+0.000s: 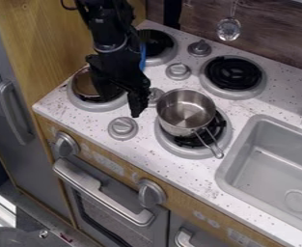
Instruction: Put the lid on the silver pot
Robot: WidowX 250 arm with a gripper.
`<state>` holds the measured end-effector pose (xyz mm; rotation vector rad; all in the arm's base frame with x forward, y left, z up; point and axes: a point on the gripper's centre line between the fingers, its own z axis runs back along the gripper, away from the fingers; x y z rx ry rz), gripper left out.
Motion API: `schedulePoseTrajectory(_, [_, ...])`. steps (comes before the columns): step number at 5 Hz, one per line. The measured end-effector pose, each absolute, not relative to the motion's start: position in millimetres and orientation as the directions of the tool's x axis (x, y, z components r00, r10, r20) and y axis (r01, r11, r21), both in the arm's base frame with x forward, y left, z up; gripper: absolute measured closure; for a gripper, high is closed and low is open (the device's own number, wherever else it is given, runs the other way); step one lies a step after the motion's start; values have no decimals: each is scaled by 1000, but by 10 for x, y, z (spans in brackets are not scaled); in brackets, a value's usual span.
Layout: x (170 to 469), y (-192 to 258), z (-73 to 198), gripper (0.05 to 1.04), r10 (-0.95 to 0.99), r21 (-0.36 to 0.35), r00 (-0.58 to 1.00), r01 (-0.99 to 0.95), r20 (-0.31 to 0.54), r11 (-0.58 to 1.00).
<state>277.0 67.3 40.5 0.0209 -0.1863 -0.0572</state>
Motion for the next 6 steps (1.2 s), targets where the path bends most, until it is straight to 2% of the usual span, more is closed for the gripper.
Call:
schedulePoseTrajectory(1, [2736, 664, 331, 85, -58, 18, 986, 56, 159, 998])
schedulePoseTrajectory(2, [2988, 816, 220, 85, -16, 18, 988, 14, 153, 1000])
schedulePoseTrajectory(4, [3560, 1486, 122, 85, 127, -5, 973, -129, 193, 992])
schedulePoseTrajectory(5, [3719, 1853, 62, 85, 170, 3, 965, -174, 202, 985])
schedulePoseTrajectory(6, [3755, 2068, -99, 85, 195, 8, 966, -199, 167, 980])
